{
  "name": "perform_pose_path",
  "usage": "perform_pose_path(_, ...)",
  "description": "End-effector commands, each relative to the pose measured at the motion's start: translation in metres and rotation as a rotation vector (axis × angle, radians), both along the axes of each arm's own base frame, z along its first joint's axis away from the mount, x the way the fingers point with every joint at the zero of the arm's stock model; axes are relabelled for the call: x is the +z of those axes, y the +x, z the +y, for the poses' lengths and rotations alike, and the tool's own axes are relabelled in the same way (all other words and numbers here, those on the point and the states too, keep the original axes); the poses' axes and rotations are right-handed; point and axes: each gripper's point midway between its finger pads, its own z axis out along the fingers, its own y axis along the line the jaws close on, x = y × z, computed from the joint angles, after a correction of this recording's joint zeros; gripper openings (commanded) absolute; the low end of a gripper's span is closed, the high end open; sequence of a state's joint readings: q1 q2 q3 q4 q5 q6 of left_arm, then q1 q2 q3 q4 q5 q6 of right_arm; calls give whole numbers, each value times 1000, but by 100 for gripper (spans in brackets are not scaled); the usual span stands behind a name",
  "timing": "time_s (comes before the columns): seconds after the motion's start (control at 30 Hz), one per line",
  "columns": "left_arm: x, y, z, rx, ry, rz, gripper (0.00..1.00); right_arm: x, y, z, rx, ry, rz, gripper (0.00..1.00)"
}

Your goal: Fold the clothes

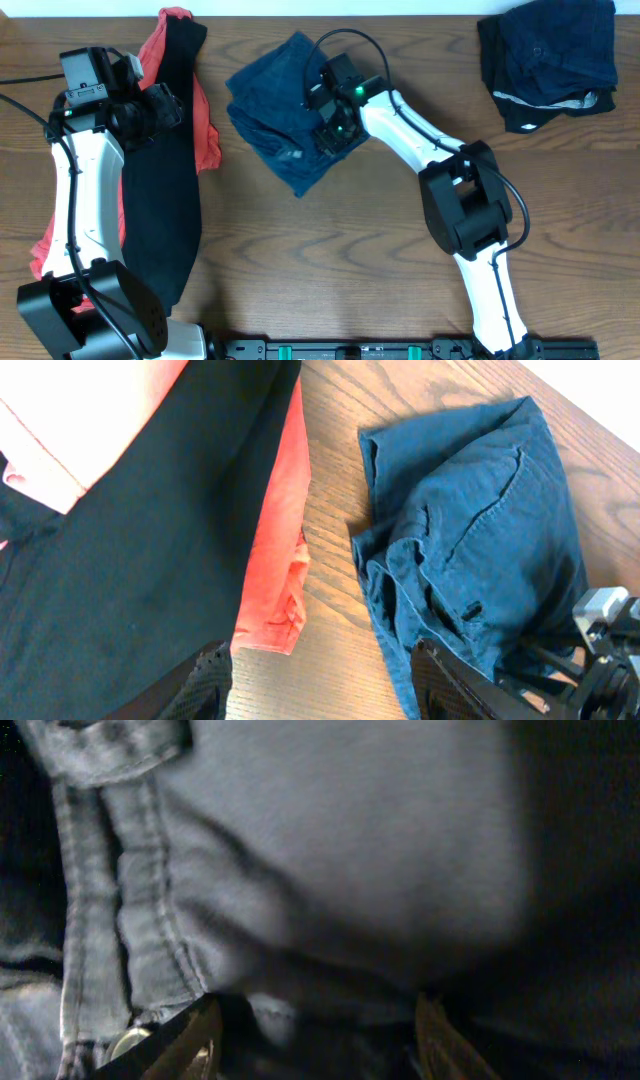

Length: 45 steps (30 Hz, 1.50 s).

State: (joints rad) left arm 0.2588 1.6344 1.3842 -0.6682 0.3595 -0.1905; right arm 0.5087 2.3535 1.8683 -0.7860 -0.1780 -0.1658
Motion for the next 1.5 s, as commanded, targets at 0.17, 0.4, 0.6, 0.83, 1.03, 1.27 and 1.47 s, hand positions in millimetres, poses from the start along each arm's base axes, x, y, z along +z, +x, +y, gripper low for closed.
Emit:
perform_pose_path(0.17,-9,0,1,8,-1,23,60,-4,76,-113,-165,-236,-218,72)
perform_pose_path(0.4,-9,0,1,8,-1,24,60,37,143,-170,-353,-179,-422,93)
perform_pose_path(0.6,-9,0,1,8,0,20,60,109,124,-114,-391,219,-273,99)
perform_pose_path(0.83,-13,4,1,7,-1,21,60,127,79,-31,-449,451,-29,99)
perform_pose_path(1.03,-19,4,1,7,-5,35,60,84,56,-7,-454,212,-70,99)
perform_pose_path(1.27,-20,3,1,6,-8,42,60,17,40,5,-397,73,-20,99)
perform_pose_path(1.47,-23,-1,0,6,-13,64,60,0,35,-8,-414,32,25,97)
